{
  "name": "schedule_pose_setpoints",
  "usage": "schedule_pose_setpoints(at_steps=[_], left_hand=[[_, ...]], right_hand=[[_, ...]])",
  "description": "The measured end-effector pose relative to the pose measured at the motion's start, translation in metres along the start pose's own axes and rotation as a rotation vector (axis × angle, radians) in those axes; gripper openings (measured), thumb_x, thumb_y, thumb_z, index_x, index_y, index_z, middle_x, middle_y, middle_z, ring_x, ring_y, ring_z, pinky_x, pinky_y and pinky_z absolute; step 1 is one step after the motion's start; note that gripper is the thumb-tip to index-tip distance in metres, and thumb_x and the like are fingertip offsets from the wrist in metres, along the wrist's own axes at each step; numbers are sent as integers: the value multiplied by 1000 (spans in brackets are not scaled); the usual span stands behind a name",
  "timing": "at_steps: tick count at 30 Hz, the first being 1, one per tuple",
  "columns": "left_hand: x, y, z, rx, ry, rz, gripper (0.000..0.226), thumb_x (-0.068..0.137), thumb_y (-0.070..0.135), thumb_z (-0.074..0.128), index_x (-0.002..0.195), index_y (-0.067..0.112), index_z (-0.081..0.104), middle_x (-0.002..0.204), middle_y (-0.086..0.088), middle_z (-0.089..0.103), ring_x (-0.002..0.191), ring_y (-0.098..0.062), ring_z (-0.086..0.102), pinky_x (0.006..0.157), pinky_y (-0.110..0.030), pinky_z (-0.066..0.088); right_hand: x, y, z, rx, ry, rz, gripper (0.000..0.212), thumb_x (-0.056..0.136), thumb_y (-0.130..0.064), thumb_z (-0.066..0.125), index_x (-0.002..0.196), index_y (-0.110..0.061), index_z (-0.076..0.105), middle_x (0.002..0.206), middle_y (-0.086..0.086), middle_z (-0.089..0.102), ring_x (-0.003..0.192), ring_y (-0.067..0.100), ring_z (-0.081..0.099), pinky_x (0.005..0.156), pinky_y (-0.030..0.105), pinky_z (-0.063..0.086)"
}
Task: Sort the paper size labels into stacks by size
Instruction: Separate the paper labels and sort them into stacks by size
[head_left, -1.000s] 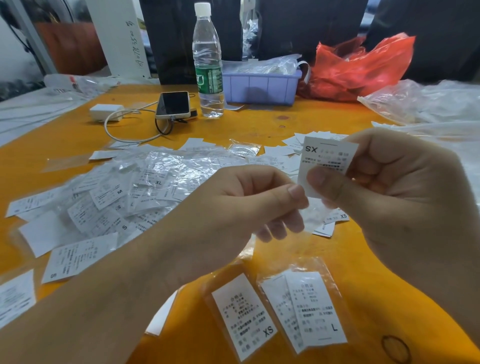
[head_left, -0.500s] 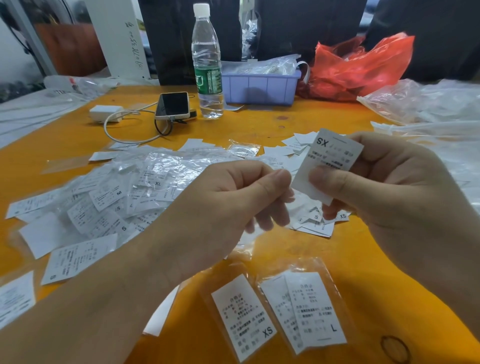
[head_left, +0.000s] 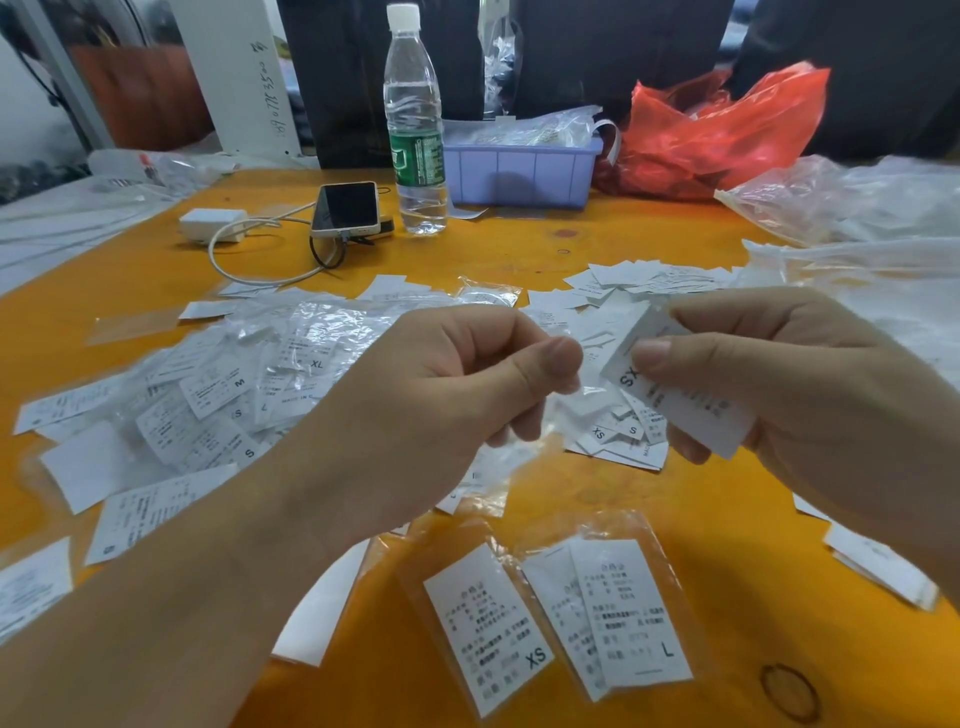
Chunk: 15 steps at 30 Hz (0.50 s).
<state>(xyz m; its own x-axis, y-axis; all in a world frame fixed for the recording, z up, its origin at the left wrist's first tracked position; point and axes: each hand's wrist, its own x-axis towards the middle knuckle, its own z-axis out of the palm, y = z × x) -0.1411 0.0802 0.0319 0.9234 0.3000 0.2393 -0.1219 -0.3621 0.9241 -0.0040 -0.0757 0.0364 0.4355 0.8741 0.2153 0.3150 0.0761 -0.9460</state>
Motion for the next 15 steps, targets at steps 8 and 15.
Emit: schedule_pose_setpoints(at_steps=[8, 15], left_hand=[[0, 0, 1, -5, -47, -10, 30, 79, 45, 59, 74, 18, 72, 54, 8, 60, 51, -1, 53, 53, -12, 43], [0, 0, 3, -10, -99, -28, 29, 80, 46, 58, 73, 21, 72, 55, 8, 60, 53, -3, 51, 54, -13, 42]], right_hand=[[-1, 0, 2, -119, -18, -45, 26, 79, -30, 59, 86, -8, 72, 74, 19, 59, 62, 13, 50, 51, 19, 38], [-2, 4, 6, -114, -78, -29, 31, 80, -32, 59, 80, -3, 67, 66, 16, 47, 60, 16, 44, 51, 25, 34]])
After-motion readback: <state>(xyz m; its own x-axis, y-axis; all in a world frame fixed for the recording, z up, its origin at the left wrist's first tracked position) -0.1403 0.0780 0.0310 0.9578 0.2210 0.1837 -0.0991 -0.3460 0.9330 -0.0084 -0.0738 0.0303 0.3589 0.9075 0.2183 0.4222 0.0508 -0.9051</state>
